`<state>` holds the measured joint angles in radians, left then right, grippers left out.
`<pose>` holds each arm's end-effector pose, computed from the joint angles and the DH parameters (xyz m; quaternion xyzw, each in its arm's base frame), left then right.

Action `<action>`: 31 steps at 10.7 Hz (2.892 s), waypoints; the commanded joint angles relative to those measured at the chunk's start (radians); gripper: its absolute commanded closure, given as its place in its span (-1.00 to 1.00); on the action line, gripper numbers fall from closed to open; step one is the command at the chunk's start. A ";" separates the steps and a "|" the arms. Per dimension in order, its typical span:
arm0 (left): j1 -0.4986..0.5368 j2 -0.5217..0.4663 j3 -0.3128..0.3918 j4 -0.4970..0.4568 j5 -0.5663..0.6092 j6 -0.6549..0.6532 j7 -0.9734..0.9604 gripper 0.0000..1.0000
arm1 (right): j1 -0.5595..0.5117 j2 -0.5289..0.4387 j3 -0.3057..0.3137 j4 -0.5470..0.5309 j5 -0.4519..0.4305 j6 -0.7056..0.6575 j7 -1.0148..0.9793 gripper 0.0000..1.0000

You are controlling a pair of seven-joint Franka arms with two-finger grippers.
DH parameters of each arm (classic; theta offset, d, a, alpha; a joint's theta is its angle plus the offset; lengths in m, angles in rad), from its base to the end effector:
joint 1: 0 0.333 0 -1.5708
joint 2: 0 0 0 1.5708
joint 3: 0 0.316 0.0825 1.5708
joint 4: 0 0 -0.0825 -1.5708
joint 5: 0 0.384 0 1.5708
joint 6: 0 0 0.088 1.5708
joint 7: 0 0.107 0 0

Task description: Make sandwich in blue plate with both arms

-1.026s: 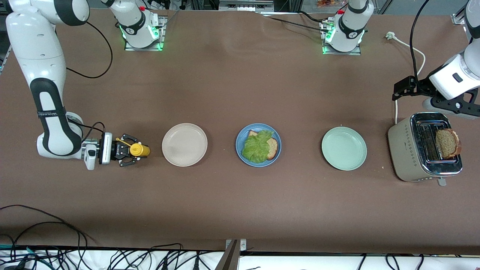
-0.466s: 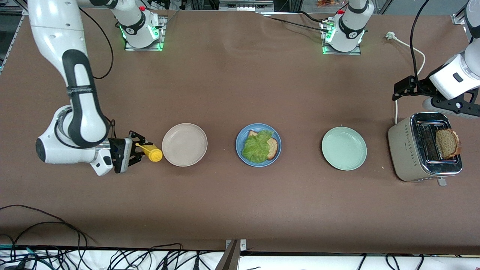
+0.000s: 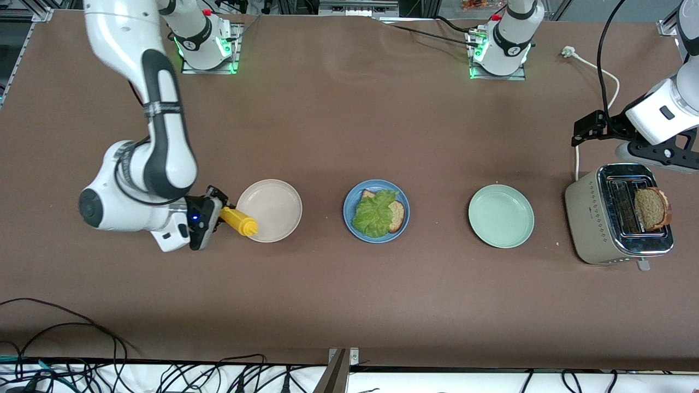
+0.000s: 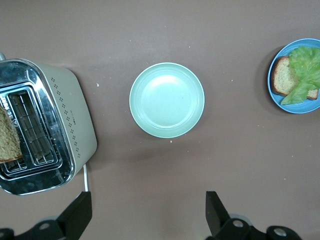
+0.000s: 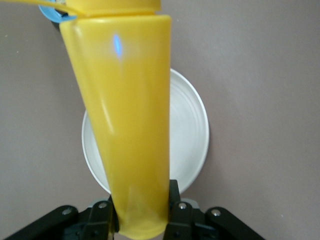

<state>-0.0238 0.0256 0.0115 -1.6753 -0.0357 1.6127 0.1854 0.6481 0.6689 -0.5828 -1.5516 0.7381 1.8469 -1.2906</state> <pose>0.5602 -0.0106 0.5645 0.9941 -0.0970 -0.0424 0.0214 0.6597 0.1550 0.2890 -0.8317 -0.5196 0.0028 0.1958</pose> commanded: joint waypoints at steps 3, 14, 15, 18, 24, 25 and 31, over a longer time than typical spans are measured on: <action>0.002 0.014 -0.001 0.028 0.002 -0.007 -0.003 -1.00 | 0.275 0.044 -0.134 0.118 -0.187 -0.061 0.329 1.00; 0.002 0.014 -0.001 0.028 0.000 -0.007 -0.003 -1.00 | 0.728 0.392 -0.368 0.446 -0.439 -0.368 0.796 1.00; 0.002 0.014 -0.001 0.028 0.000 -0.007 -0.003 -1.00 | 0.745 0.408 -0.365 0.446 -0.468 -0.368 0.800 1.00; 0.002 0.014 -0.001 0.028 0.000 -0.007 -0.003 -1.00 | 0.771 0.452 -0.362 0.444 -0.564 -0.368 0.800 1.00; 0.002 0.014 -0.001 0.028 0.002 -0.007 -0.003 -1.00 | 0.769 0.456 -0.359 0.441 -0.641 -0.379 0.787 1.00; 0.002 0.014 -0.001 0.028 0.002 -0.007 -0.003 -1.00 | 0.766 0.454 -0.359 0.441 -0.640 -0.379 0.786 1.00; 0.002 0.014 -0.001 0.028 0.002 -0.007 -0.003 -1.00 | 0.569 0.252 -0.274 0.369 -0.329 -0.240 0.743 1.00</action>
<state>-0.0235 0.0298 0.0118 -1.6720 -0.0357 1.6127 0.1854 1.3407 1.0762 -0.9415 -1.1407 0.3128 1.5549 -0.5100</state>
